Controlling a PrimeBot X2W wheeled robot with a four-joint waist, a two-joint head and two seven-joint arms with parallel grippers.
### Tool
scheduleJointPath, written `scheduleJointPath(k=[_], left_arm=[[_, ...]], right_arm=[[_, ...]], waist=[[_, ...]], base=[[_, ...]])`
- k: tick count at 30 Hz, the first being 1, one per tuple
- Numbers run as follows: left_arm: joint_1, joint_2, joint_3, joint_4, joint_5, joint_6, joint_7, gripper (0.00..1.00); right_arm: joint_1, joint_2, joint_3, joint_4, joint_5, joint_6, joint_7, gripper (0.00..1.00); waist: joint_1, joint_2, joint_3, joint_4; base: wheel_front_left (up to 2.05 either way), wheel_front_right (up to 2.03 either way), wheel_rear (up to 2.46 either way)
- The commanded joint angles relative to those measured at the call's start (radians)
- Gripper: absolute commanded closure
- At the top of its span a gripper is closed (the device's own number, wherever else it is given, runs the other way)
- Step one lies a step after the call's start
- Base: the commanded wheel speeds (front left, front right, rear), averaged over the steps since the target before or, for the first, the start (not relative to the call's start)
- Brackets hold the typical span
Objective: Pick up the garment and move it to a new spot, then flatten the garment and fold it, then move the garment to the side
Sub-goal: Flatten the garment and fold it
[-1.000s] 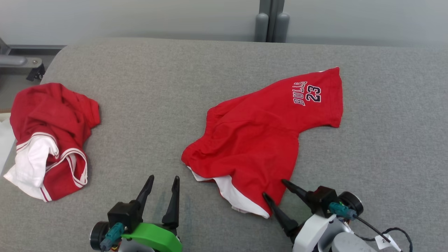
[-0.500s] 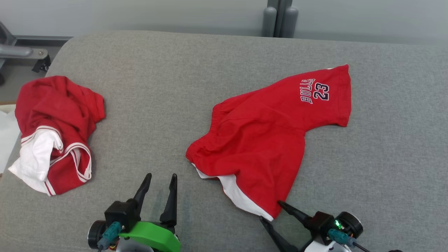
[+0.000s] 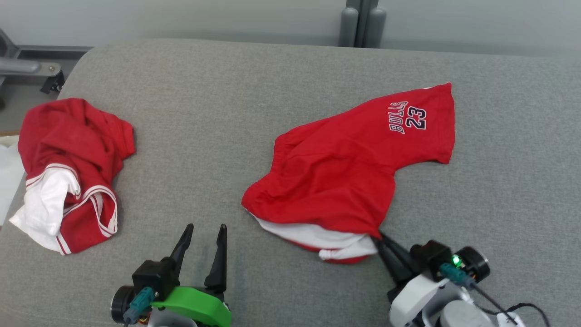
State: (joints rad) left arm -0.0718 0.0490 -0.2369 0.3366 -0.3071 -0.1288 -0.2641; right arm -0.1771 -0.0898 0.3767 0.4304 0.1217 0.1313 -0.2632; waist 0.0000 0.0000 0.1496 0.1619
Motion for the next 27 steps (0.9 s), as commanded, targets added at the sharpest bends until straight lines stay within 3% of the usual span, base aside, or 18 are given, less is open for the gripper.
scheduleJointPath(k=[1,5,10,11,12,13,14,19,27], left_arm=[[-0.001,0.003,0.004,-0.002,0.001,-0.003,-0.001,0.00],[0.014,0.003,0.009,-0.003,0.004,-0.003,-0.001,0.00],[0.016,0.003,-0.003,-0.001,0.003,-0.003,-0.001,0.00],[0.013,0.003,-0.006,0.000,0.002,-0.003,-0.001,0.00],[0.011,0.003,-0.009,0.000,0.001,-0.003,-0.001,0.00],[0.010,0.003,-0.013,0.001,0.000,-0.003,-0.001,0.00],[0.010,0.003,-0.016,0.002,-0.002,-0.003,-0.001,0.00],[0.002,0.003,-0.047,-0.003,-0.009,-0.003,-0.001,0.00],[-0.072,0.004,-0.165,-0.036,-0.035,-0.003,0.000,0.00]], right_arm=[[-0.017,-0.015,-0.055,-0.020,-0.015,-0.001,-0.002,1.00],[-0.062,-0.081,-0.157,-0.091,-0.057,-0.001,-0.002,1.00],[-0.165,-0.213,-0.167,-0.164,-0.112,-0.001,-0.002,1.00],[-0.185,-0.230,-0.174,-0.171,-0.117,-0.001,-0.002,0.93],[-0.196,-0.241,-0.177,-0.169,-0.122,-0.001,-0.002,0.63],[-0.203,-0.253,-0.182,-0.153,-0.130,-0.001,-0.002,0.27],[-0.209,-0.254,-0.194,-0.134,-0.125,-0.001,-0.002,0.00],[-0.161,-0.201,-0.256,-0.089,-0.074,-0.001,-0.001,0.00],[-0.047,-0.088,-0.370,-0.136,-0.061,-0.001,-0.001,0.00]], waist=[[0.0000,0.0000,-0.008,-0.009],[0.0000,0.0000,-0.024,-0.032],[0.0000,0.0000,-0.034,-0.061],[0.0000,0.0000,-0.033,-0.066],[0.0000,0.0000,-0.033,-0.071],[0.0000,0.0000,-0.033,-0.076],[0.0000,0.0000,-0.033,-0.082],[0.0000,0.0000,-0.030,-0.110],[0.0000,0.0000,0.013,-0.178]], base=[[0.00,0.00,0.00],[0.00,0.00,0.00],[0.00,0.00,0.00],[0.00,0.00,0.00],[0.00,0.00,0.00],[0.00,0.00,0.00],[0.00,0.00,0.00],[0.00,0.00,0.00],[0.00,0.00,0.00]])
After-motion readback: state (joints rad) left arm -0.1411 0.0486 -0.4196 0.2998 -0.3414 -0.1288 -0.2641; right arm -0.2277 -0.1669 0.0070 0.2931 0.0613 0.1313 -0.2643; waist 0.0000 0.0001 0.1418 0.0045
